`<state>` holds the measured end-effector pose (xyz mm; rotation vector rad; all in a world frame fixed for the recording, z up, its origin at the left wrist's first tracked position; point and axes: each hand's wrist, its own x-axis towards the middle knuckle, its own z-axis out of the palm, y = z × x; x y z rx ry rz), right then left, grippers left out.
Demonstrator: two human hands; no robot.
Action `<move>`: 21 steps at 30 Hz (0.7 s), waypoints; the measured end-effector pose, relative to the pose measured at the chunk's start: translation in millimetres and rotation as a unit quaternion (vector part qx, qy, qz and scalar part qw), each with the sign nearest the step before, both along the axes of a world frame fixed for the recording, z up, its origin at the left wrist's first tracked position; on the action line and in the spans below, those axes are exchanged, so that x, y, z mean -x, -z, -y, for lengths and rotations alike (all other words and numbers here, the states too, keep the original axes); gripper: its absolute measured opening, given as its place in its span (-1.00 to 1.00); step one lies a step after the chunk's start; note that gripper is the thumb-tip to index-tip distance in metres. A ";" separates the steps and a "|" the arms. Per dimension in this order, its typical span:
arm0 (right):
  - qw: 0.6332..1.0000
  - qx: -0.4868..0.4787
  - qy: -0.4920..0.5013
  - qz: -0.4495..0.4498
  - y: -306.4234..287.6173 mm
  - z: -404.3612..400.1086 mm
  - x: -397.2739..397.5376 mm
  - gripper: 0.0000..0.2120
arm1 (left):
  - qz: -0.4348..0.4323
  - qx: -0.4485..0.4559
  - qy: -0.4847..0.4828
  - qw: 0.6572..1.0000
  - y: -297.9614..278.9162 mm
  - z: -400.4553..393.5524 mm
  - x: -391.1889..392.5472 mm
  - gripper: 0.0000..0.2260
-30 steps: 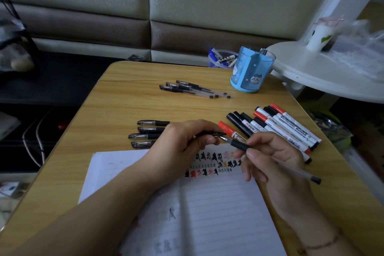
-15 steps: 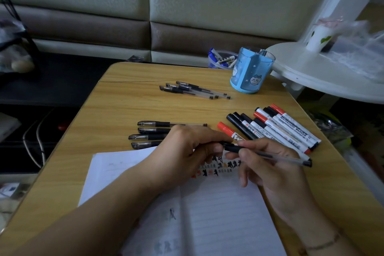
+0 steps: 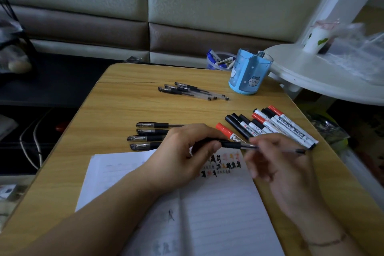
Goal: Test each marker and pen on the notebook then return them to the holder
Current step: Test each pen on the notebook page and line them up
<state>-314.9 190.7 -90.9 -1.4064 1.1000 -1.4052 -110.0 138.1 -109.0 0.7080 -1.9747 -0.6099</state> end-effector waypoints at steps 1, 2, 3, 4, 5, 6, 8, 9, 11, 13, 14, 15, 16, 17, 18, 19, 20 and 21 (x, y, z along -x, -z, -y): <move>1.000 0.009 0.024 -0.004 -2.8 -0.5 5.1 -0.74 | -0.002 0.006 -0.011 1.000 -0.4 0.2 -1.3 -0.84; 0.999 0.021 0.042 -0.023 -5.4 -0.5 9.8 -0.83 | -0.004 0.015 -0.021 1.000 -1.4 -0.1 -2.6 -0.85; 0.996 0.034 0.052 -0.069 -7.4 -0.5 13.2 -0.89 | -0.006 0.025 -0.031 0.999 -2.3 -0.1 -3.2 -0.85; 0.987 0.049 0.054 -0.141 -8.6 0.1 15.8 -0.93 | -0.010 0.032 -0.040 0.999 -2.8 -0.2 -3.6 -0.86; 0.972 0.059 0.055 -0.220 -10.4 1.6 16.2 -0.93 | -0.015 0.038 -0.048 0.998 -2.5 0.2 -4.2 -0.86; 0.954 0.062 0.057 -0.287 -13.7 3.2 14.4 -0.91 | -0.019 0.042 -0.055 0.997 -2.2 0.6 -4.5 -0.87; 0.919 0.067 0.069 -0.382 -22.0 8.0 9.9 -0.89 | -0.021 0.050 -0.092 0.994 -2.3 1.7 -5.3 -0.87; 0.903 0.071 0.081 -0.416 -27.6 13.0 7.0 -0.87 | -0.018 0.061 -0.133 0.989 -2.8 2.6 -5.8 -0.84; 0.879 0.064 0.108 -0.459 -38.2 29.4 0.4 -0.89 | -0.013 0.093 -0.220 0.971 -4.9 4.9 -7.1 -0.78; 0.864 0.050 0.128 -0.484 -43.8 55.2 -10.4 -0.89 | -0.006 0.132 -0.244 0.961 -6.6 5.3 -7.5 -0.79; 0.858 0.047 0.129 -0.496 -42.6 70.2 -17.5 -0.88 | 0.004 0.155 -0.228 0.961 -6.5 4.5 -6.4 -0.82; 0.854 0.044 0.121 -0.505 -38.7 84.4 -25.3 -0.87 | 0.017 0.176 -0.200 0.964 -6.1 3.4 -5.0 -0.85; 0.853 0.039 0.107 -0.509 -34.4 95.5 -34.1 -0.87 | 0.031 0.193 -0.170 0.966 -5.4 2.1 -3.3 -0.88; 0.854 0.033 0.088 -0.511 -28.3 105.8 -43.0 -0.87 | 0.046 0.208 -0.145 0.966 -4.8 1.2 -2.1 -0.89; 0.853 0.030 0.070 -0.517 -23.9 112.3 -52.7 -0.87 | 0.060 0.220 -0.130 0.965 -4.2 0.5 -1.2 -0.90; 0.848 0.025 0.048 -0.528 -19.3 117.5 -60.2 -0.87 | 0.068 0.226 -0.124 0.964 -3.7 0.1 -0.9 -0.91; 0.842 0.026 0.025 -0.538 -16.4 119.9 -66.6 -0.85 | 0.069 0.227 -0.122 0.964 -3.3 0.3 -0.9 -0.92; 0.835 0.026 0.005 -0.550 -14.2 121.5 -71.0 -0.82 | 0.065 0.223 -0.122 0.965 -2.9 0.7 -1.3 -0.92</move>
